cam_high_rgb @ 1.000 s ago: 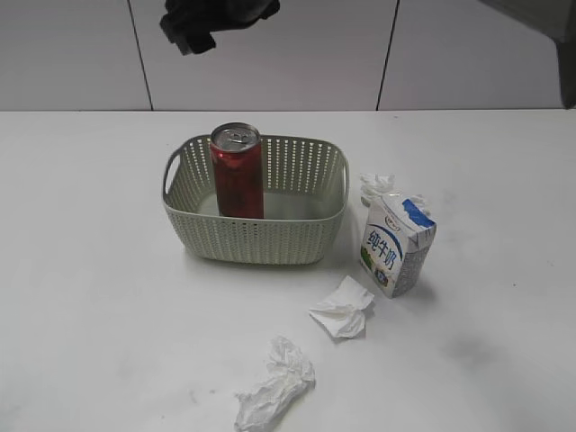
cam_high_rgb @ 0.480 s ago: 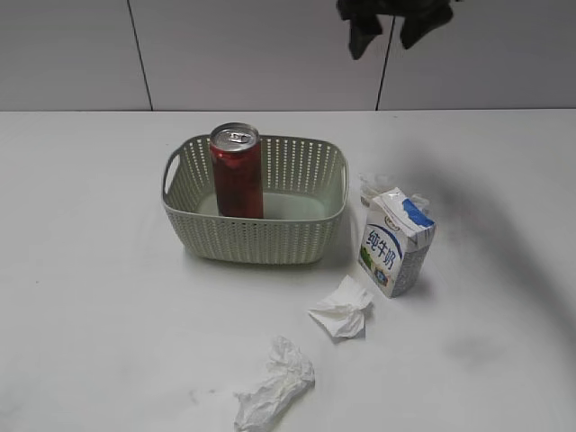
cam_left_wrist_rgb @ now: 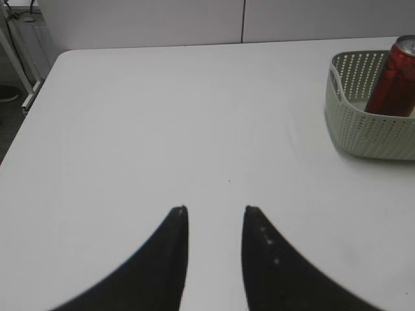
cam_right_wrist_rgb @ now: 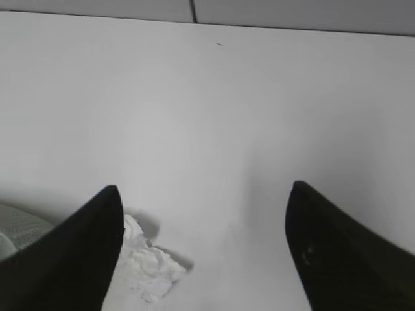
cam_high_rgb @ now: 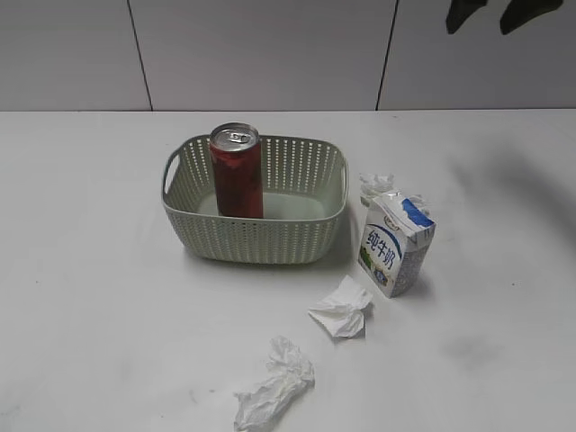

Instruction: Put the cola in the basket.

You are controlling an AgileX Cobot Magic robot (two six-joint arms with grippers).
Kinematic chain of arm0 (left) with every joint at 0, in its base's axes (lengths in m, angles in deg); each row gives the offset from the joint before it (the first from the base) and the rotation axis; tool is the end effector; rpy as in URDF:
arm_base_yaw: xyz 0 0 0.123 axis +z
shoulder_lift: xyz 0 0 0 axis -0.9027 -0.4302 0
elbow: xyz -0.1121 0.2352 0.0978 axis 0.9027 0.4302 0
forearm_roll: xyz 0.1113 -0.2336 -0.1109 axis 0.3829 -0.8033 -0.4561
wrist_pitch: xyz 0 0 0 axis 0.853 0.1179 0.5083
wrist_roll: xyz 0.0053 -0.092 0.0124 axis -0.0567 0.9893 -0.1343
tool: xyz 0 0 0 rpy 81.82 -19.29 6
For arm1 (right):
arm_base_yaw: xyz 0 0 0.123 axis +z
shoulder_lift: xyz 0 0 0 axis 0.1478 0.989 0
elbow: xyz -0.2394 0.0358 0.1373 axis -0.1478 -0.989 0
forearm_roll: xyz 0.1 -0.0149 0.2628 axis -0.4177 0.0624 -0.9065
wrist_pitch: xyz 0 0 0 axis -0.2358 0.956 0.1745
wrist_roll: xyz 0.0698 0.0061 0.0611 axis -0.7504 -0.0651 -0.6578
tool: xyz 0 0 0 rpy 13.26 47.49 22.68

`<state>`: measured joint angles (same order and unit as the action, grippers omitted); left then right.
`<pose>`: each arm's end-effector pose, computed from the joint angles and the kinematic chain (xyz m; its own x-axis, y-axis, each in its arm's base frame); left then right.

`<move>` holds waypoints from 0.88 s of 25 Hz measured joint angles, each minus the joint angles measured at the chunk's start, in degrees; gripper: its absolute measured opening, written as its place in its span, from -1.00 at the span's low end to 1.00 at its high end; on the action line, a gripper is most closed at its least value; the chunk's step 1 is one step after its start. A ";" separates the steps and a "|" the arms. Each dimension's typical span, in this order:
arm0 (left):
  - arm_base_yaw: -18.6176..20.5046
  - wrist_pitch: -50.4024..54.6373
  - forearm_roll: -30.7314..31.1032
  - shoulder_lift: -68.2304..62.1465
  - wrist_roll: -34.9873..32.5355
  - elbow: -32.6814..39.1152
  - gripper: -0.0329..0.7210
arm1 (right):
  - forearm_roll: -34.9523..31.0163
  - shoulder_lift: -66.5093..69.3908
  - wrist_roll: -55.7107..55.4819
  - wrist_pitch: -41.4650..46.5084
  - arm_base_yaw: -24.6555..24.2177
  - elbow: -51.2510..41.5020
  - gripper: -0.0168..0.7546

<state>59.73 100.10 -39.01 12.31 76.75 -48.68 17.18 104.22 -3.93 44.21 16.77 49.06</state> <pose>0.0304 -0.0084 0.2959 -0.4253 0.0307 -0.9045 0.1376 0.9900 -0.0311 0.5062 0.0847 0.3117 -0.8652 -0.0388 -0.4999 -0.1278 0.9811 0.1450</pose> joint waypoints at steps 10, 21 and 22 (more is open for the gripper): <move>0.00 0.00 0.00 0.00 0.00 0.00 -0.30 | 5.79 -19.80 6.99 0.01 -2.59 -23.10 0.56; 0.00 0.00 0.00 0.00 0.00 0.00 -0.30 | 6.00 -43.81 7.56 -4.57 -6.14 -62.38 0.56; 0.00 0.00 0.00 0.00 0.00 0.00 -0.30 | 5.13 -46.73 7.56 -5.87 -6.14 -66.62 0.56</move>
<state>59.73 100.10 -39.01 12.31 76.75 -48.68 22.31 57.49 3.63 38.34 10.63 -17.56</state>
